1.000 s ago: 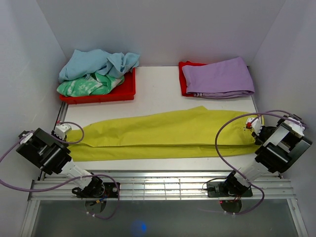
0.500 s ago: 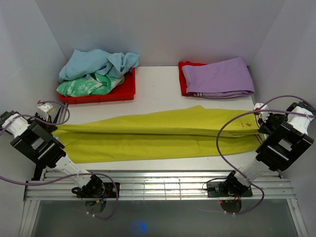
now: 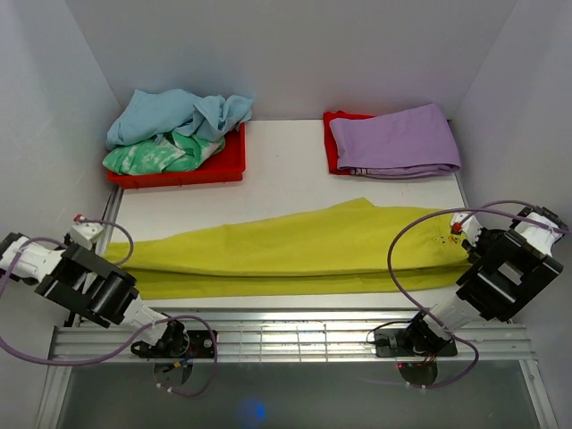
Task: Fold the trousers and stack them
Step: Fold the trousers
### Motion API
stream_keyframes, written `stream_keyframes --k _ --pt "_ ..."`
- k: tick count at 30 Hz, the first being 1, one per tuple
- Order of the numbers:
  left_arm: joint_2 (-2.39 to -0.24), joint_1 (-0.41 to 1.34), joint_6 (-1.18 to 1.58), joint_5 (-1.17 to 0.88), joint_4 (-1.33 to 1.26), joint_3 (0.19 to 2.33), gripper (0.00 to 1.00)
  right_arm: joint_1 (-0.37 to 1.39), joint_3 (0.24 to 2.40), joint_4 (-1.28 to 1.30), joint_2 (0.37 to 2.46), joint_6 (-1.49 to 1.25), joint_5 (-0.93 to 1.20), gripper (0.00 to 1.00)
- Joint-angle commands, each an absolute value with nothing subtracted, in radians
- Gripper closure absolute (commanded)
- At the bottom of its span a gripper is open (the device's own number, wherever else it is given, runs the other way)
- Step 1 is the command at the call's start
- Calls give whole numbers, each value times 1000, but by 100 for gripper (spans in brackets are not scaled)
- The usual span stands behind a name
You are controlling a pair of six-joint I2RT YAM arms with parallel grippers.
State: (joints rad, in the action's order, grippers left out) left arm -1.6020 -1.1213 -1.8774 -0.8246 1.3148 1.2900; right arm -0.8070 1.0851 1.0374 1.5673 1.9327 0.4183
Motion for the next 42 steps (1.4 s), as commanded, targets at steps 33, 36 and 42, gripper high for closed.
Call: stream_keyframes --k 33,36,42 --pt "-1615 -1209 -2201 -724 1106 1274 100 -824 1104 951 1549 1994 351 92" --pt "-1643 -1209 -2155 -745 1126 1347 100 -825 1175 1058 1548 1999 380 92" --pt "-1701 -1223 -2189 -749 1207 1440 100 -825 1014 1010 1459 2111 299 92"
